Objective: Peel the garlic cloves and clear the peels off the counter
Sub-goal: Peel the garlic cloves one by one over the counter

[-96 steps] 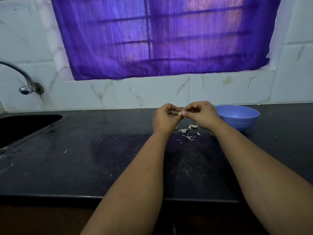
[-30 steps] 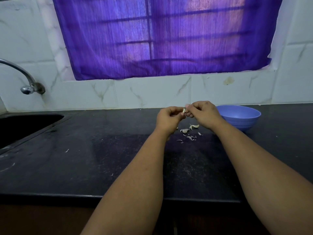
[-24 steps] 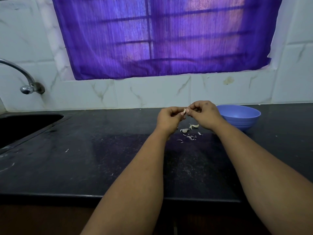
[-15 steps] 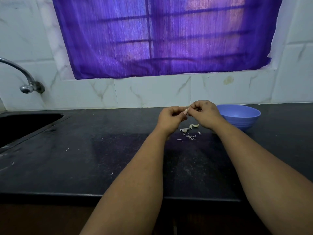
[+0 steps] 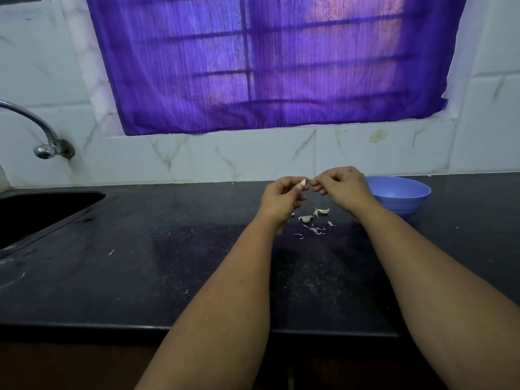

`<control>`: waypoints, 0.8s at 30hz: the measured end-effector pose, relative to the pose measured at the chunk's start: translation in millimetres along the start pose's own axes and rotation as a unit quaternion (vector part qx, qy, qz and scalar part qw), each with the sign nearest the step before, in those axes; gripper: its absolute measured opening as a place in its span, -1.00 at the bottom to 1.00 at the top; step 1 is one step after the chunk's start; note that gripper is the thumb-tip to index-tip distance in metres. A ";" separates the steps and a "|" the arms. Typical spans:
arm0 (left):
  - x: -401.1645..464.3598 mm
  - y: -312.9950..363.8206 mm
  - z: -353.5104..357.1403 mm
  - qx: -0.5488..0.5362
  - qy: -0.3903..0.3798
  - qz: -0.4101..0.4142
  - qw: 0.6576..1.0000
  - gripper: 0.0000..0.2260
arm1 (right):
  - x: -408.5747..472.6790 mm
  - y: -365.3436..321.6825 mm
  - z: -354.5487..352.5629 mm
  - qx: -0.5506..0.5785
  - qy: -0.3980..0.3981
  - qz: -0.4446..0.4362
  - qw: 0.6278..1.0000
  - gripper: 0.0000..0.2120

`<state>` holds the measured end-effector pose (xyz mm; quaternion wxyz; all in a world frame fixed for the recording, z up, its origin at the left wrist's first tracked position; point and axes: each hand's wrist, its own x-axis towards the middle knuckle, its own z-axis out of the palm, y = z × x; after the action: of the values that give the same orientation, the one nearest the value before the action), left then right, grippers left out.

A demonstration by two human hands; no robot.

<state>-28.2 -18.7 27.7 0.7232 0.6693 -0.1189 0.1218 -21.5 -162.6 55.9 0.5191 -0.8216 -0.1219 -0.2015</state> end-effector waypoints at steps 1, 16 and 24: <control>-0.3 -0.2 0.0 0.011 0.004 0.007 1.000 -0.89 | -0.4 1.2 -0.8 -0.009 0.011 -0.009 1.000 -0.85; 0.0 -1.5 -0.6 0.080 0.023 0.066 0.994 -0.91 | 0.7 8.7 2.2 0.081 -0.049 -0.019 0.995 -0.89; 0.9 -1.3 -2.2 0.091 0.020 0.089 0.992 -0.95 | -1.7 6.0 0.1 0.054 -0.022 -0.049 0.997 -0.90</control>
<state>-26.9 -16.6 26.6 0.6477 0.7167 -0.1517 0.2092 -20.6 -165.1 50.2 0.5492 -0.7899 -0.1840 -0.2017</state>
